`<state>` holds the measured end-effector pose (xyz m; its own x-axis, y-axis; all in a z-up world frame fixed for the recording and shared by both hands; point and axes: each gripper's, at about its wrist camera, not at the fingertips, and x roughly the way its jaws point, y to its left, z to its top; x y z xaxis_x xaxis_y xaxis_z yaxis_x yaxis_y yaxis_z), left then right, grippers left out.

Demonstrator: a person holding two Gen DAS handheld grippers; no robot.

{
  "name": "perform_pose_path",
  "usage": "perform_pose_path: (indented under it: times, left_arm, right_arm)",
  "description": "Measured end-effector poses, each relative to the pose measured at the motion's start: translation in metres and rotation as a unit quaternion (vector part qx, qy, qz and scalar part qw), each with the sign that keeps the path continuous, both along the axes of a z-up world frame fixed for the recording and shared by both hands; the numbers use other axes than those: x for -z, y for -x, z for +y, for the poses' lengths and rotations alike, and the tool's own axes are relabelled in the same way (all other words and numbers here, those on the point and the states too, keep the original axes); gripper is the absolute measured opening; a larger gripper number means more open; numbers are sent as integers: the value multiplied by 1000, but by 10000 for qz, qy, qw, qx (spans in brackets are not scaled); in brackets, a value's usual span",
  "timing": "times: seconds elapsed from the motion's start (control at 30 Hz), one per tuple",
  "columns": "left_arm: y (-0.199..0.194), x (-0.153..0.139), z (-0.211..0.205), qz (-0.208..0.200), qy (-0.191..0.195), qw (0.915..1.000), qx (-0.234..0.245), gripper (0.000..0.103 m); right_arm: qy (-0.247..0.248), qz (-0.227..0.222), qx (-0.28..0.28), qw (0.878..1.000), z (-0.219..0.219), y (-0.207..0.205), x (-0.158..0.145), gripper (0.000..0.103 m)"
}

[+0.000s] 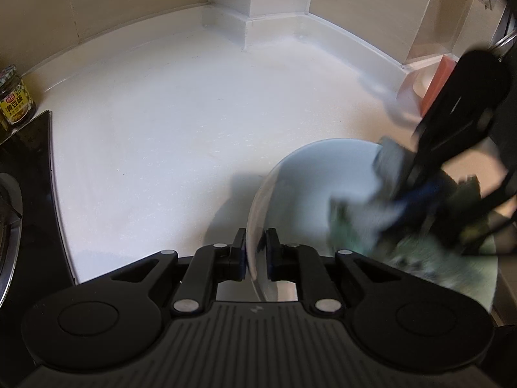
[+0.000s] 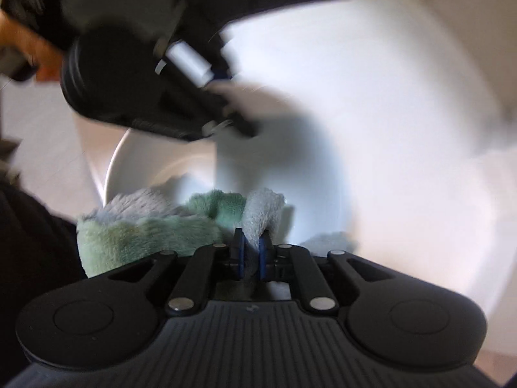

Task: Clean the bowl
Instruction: 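Wipe the bowl's outer wall and rim with the towel in the right gripper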

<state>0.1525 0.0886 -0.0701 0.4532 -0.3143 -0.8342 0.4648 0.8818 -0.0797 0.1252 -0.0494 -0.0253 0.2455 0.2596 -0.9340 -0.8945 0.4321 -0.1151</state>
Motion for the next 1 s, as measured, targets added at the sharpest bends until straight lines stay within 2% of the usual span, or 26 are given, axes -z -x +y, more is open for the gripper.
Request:
perform_pose_path:
  times: [0.07, 0.13, 0.27, 0.33, 0.43, 0.5, 0.63, 0.73, 0.83, 0.87, 0.93, 1.0]
  left_arm:
    - [1, 0, 0, 1, 6, 10000, -17, 11]
    - [1, 0, 1, -3, 28, 10000, -43, 11]
    - [3, -1, 1, -11, 11, 10000, -49, 11]
    - [4, -1, 0, -7, -4, 10000, -48, 11]
    - [6, -1, -1, -18, -31, 10000, -37, 11]
    - [7, -1, -1, -27, -38, 10000, -22, 11]
    - [5, -1, -2, -2, -37, 10000, 2, 11]
    - [4, -1, -2, -1, -34, 10000, 10, 11]
    - [4, 0, -2, 17, -7, 10000, -1, 11]
    - [5, 0, -2, 17, -7, 10000, -2, 11]
    - [5, -1, -2, 18, -15, 10000, 6, 11]
    - [5, -1, -3, 21, -19, 10000, 8, 11]
  right_arm:
    - [-589, -364, 458, 9965, -29, 0, -35, 6]
    - [-942, -879, 864, 9879, -55, 4, -64, 6]
    - [-1494, -1826, 1422, 9613, -95, 17, -106, 6]
    - [-1560, -2261, 1574, 9486, -99, 19, -116, 6]
    - [-1675, -2506, 1693, 9383, -104, 19, -116, 6]
    - [-1833, -2077, 1680, 9461, -102, 14, -102, 6]
    - [-1588, -912, 1172, 9761, -72, 10, -65, 7]
    - [-1509, -196, 836, 9848, -66, 14, -49, 9]
    - [-1317, 138, 694, 9888, -68, 15, -41, 17]
    - [-1280, 200, 672, 9893, -69, 16, -40, 17]
    - [-1769, 383, 862, 9797, -80, 10, -48, 17]
    - [-2673, 823, 1259, 9518, -100, -1, -59, 17]
